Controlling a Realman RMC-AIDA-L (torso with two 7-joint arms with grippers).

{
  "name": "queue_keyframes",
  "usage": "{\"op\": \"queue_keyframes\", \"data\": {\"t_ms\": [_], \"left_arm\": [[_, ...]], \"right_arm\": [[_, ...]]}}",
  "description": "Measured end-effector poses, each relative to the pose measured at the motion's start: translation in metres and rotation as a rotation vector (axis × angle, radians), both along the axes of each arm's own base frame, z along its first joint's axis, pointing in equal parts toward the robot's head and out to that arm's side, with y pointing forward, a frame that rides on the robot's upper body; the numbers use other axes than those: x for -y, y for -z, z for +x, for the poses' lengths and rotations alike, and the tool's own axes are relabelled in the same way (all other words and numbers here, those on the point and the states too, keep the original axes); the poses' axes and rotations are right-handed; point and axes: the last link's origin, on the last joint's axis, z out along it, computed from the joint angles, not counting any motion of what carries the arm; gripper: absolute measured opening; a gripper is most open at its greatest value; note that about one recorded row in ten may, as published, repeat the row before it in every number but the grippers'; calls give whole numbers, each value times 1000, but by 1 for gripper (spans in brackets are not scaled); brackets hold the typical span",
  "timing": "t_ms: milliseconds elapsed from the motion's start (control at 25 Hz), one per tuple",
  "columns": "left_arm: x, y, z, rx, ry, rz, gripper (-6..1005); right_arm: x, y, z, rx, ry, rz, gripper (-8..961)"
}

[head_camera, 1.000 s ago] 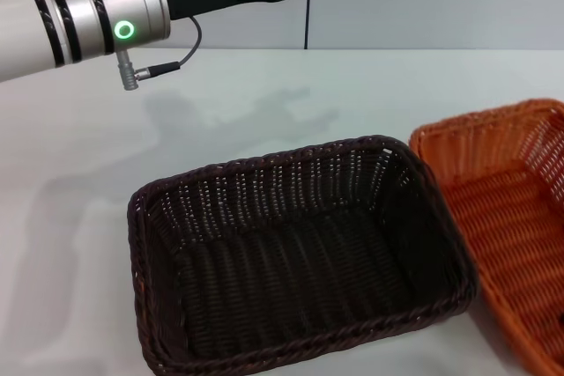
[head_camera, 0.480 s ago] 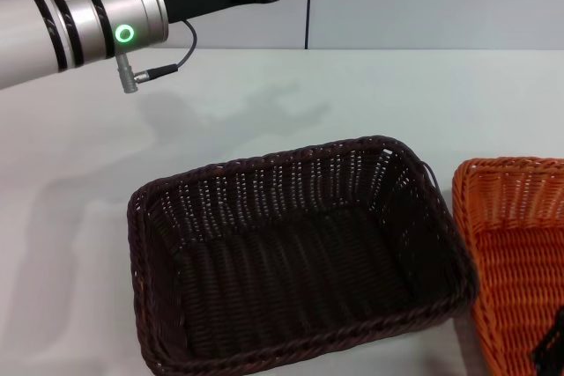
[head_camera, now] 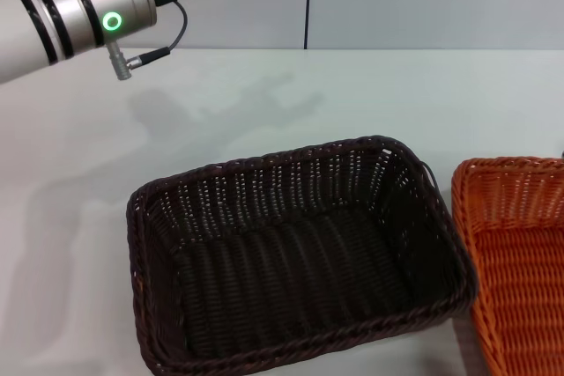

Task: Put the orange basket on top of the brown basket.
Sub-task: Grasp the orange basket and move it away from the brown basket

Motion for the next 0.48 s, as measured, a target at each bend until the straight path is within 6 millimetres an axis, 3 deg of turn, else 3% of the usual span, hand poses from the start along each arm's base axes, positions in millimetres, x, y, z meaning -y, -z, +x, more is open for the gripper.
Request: {"op": "queue_keyframes", "data": {"t_ms": [240, 480], "left_arm": [[-3, 0, 8, -1, 18, 1, 827], [-3, 6, 16, -4, 36, -16, 827]], "right_arm": [[-17, -3, 8, 51, -30, 100, 479], [-25, 9, 16, 67, -43, 142, 467]]}}
